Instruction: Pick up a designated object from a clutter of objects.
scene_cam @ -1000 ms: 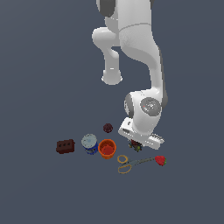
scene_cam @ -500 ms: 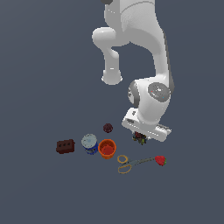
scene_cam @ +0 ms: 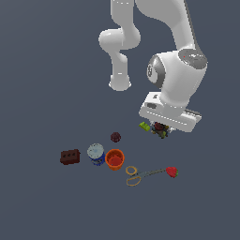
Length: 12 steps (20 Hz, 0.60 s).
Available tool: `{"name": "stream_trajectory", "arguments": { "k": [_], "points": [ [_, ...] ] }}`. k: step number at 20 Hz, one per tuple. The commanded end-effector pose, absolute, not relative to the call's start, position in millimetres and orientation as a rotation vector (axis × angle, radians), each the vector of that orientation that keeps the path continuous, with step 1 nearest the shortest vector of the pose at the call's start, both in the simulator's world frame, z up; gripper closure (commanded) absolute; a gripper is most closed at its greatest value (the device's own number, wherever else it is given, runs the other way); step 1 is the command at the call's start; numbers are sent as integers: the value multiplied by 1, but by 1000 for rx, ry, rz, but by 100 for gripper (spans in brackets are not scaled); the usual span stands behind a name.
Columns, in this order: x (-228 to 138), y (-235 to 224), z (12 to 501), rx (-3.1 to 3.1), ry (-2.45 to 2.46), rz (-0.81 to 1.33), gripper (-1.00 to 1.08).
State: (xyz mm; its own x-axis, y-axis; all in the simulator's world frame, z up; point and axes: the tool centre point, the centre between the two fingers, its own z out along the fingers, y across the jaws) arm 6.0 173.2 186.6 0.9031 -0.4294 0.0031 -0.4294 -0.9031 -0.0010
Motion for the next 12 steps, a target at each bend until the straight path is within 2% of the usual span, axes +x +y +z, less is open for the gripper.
{"name": "stream_trajectory", "arguments": {
  "k": [1, 12],
  "points": [
    [-4, 182, 216, -3064, 691, -7, 108],
    [-38, 217, 328, -3065, 692, -3, 108]
  ]
}}
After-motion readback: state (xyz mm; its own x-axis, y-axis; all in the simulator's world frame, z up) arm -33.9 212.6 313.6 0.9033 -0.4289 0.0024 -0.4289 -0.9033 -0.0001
